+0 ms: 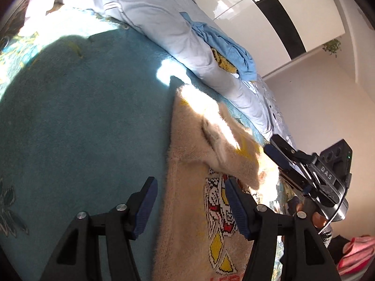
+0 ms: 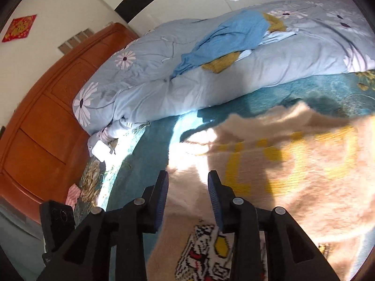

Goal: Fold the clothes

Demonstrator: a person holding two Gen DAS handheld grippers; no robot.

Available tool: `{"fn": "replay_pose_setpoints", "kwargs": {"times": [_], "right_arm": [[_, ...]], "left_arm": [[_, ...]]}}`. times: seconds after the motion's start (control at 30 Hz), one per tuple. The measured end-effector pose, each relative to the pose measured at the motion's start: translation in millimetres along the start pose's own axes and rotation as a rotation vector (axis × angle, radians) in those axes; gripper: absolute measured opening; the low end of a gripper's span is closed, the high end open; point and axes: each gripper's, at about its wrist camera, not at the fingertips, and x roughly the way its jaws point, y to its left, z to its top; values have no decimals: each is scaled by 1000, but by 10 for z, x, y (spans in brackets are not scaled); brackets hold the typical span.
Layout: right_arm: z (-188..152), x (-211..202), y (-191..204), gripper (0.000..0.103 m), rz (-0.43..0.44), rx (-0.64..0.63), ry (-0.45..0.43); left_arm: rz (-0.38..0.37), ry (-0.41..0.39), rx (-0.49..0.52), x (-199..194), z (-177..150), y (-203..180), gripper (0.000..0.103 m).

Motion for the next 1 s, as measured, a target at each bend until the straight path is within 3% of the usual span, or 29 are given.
{"fn": "replay_pose_setpoints", "kwargs": {"times": [0.13, 0.3, 0.4, 0.47, 0.53, 0.6, 0.7, 0.77, 0.8, 0.93, 1.0], "right_arm": [[-50, -486, -517, 41, -94, 51, -56], [-325, -915, -1110, 41, -155, 178, -98], [-508, -1044, -1356, 41, -164, 245, -104], [-590, -1094, -1460, 41, -163, 273, -105], [-635, -1122, -1531, 41, -148, 296, -108], [-657, -1150, -1561, 41, -131, 310, -116], [-674, -1210, -1511, 41, -115, 290, -130], [-700, -1246, -1459, 41, -115, 261, -137], [-705, -1238, -1442, 41, -118, 250, -137], [-622, -1137, -1349, 41, -104, 213, -131], [-546, -1064, -1295, 41, -88, 198, -125]], "left_arm": [[-39, 4, 97, 244, 280, -293, 64], [-16, 74, 66, 712, 413, -335, 64], [-18, 62, 46, 813, 379, -326, 62], [-22, 35, 50, 810, 368, -361, 48], [15, 16, 74, 821, 374, -416, 9], [34, -12, 82, 786, 384, -449, 9], [-24, -132, 92, 405, 426, -478, 9], [-23, -178, 110, 220, 436, -453, 9], [-8, -176, 111, 206, 433, -410, 9], [88, -43, 60, 655, 359, -87, 9], [97, -26, 27, 766, 294, 17, 9]]}}
